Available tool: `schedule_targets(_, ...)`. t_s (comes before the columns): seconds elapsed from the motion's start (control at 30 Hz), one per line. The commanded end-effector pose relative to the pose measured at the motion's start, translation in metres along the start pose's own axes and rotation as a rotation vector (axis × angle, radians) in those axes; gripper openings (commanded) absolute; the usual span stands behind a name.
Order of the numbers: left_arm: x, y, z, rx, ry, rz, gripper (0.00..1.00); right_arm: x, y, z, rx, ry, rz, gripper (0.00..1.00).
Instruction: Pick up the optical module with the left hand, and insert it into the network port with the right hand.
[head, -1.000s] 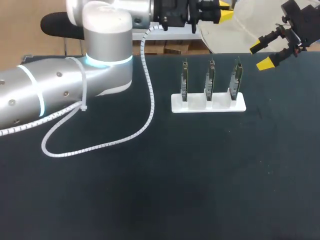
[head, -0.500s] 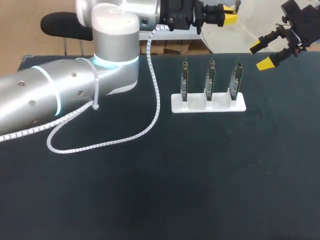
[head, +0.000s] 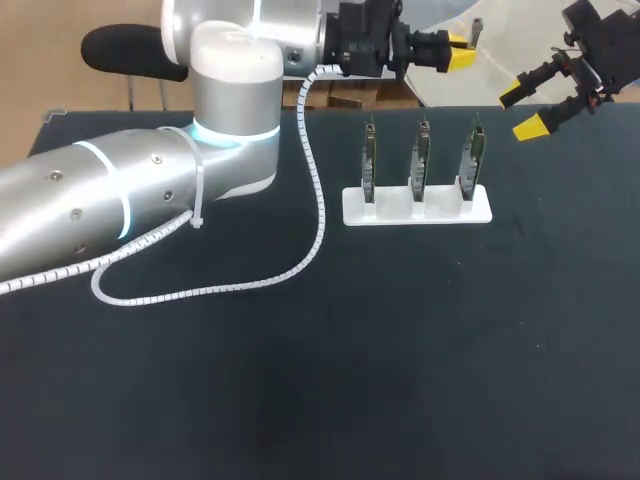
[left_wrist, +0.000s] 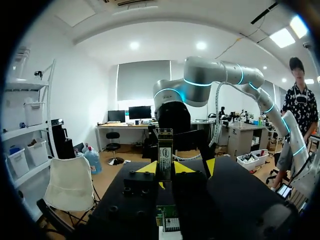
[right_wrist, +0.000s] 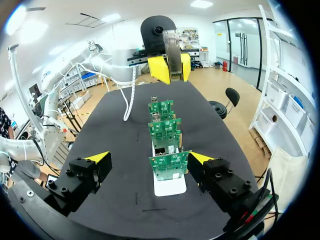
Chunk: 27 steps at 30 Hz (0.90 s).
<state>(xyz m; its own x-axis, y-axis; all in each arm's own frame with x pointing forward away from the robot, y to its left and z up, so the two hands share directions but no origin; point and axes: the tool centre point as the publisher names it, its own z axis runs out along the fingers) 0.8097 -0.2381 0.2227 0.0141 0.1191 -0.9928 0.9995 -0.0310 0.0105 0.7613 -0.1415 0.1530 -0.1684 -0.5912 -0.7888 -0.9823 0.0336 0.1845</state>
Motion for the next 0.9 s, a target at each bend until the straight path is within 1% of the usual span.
schedule_targets(0.03, -0.003, -0.004, 0.005, -0.016, 0.022, 0.0, 0.0, 0.0, 0.001, 0.0, 0.003, 0.001, 0.0, 1.0)
schedule_targets(0.2, -0.004, -0.008, 0.013, -0.086, -0.003, 0.007, 0.0, 0.0, 0.001, 0.0, 0.003, 0.001, 0.0, 1.0)
schedule_targets(0.23, -0.003, -0.009, 0.015, -0.079, 0.002, 0.006, 0.0, 0.0, 0.001, 0.0, 0.003, 0.001, 0.0, 1.0)
schedule_targets(0.33, -0.005, -0.011, 0.018, -0.13, -0.017, 0.001, 0.0, 0.0, 0.001, 0.0, 0.003, 0.001, 0.0, 1.0)
schedule_targets(0.47, -0.002, -0.016, 0.027, -0.131, -0.028, -0.005, 0.0, 0.0, 0.001, 0.0, 0.003, 0.001, 0.0, 1.0)
schedule_targets(0.7, 0.007, -0.023, 0.031, -0.181, -0.04, -0.035, 0.0, 0.0, 0.001, 0.0, 0.003, 0.001, 0.0, 1.0)
schedule_targets(0.9, 0.012, -0.026, 0.026, -0.161, -0.014, -0.02, 0.0, 0.0, 0.001, 0.0, 0.003, 0.001, 0.0, 1.0)
